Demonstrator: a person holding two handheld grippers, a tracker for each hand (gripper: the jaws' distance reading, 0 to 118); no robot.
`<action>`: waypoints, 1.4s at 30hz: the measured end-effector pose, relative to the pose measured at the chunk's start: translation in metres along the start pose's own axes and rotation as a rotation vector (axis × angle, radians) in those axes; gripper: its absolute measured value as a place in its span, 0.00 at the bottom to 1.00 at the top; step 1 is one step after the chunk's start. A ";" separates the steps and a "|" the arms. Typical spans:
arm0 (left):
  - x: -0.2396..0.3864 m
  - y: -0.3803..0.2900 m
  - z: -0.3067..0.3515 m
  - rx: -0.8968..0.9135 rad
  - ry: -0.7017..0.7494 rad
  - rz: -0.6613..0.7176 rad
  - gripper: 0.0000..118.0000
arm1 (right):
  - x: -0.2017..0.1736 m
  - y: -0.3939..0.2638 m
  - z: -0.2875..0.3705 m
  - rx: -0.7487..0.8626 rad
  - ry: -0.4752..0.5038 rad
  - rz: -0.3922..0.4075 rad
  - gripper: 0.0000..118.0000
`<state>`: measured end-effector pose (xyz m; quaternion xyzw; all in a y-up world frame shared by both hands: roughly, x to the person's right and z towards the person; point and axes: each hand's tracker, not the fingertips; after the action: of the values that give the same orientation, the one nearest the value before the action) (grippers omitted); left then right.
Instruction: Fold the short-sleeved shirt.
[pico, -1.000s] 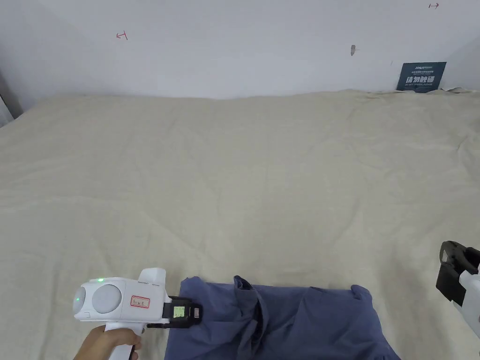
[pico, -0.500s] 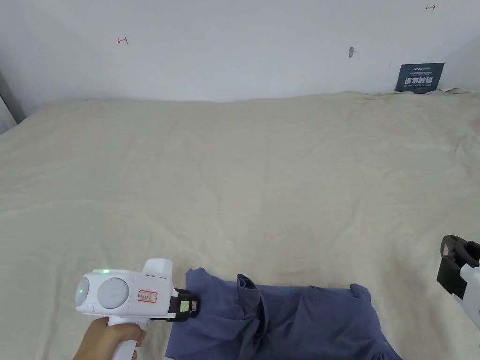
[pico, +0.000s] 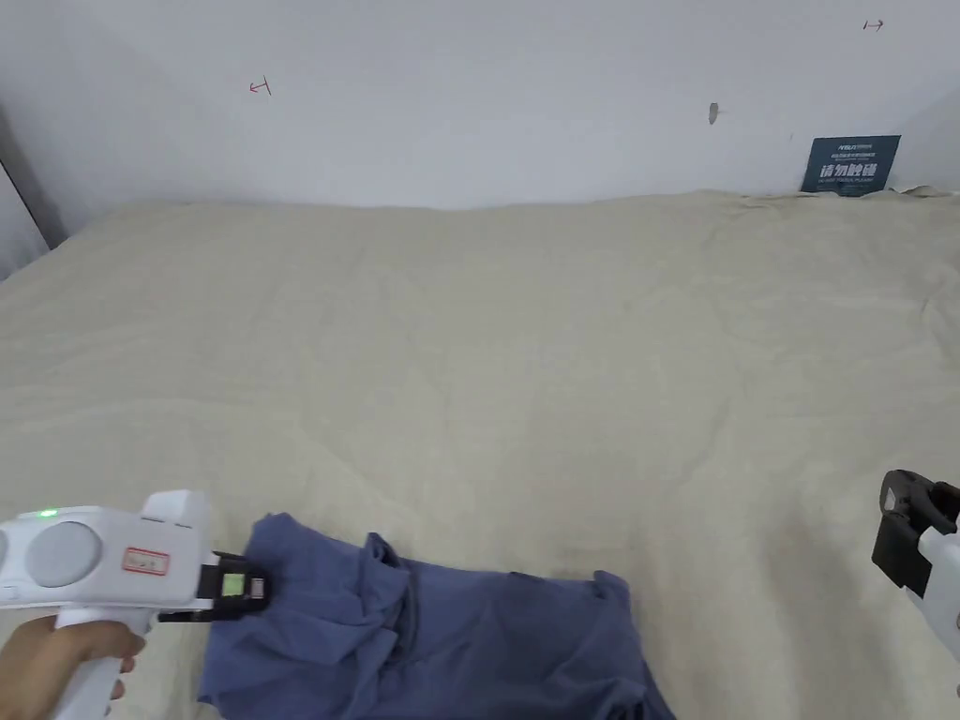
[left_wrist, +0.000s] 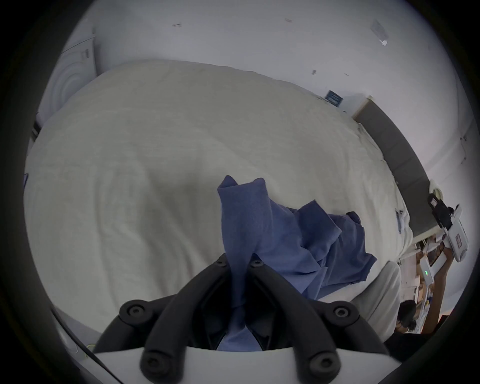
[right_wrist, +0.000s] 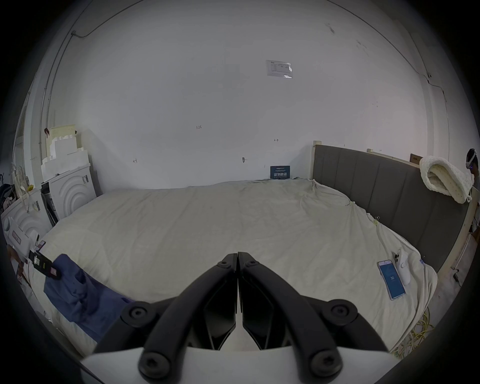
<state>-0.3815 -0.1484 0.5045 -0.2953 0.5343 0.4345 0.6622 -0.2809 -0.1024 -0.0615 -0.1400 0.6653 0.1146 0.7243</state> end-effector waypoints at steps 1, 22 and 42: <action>-0.003 -0.002 0.009 0.004 0.026 0.008 0.04 | -0.001 0.000 -0.001 -0.002 0.002 0.002 0.00; 0.127 0.014 -0.010 -0.092 -0.120 -0.066 0.04 | 0.003 -0.002 0.009 0.006 0.008 0.004 0.00; 0.255 -0.023 -0.131 -0.238 -0.100 -0.271 0.05 | 0.028 -0.008 0.019 0.011 -0.039 -0.027 0.00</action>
<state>-0.4068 -0.2048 0.2230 -0.4187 0.4007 0.4159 0.7008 -0.2574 -0.1038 -0.0874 -0.1428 0.6498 0.1041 0.7393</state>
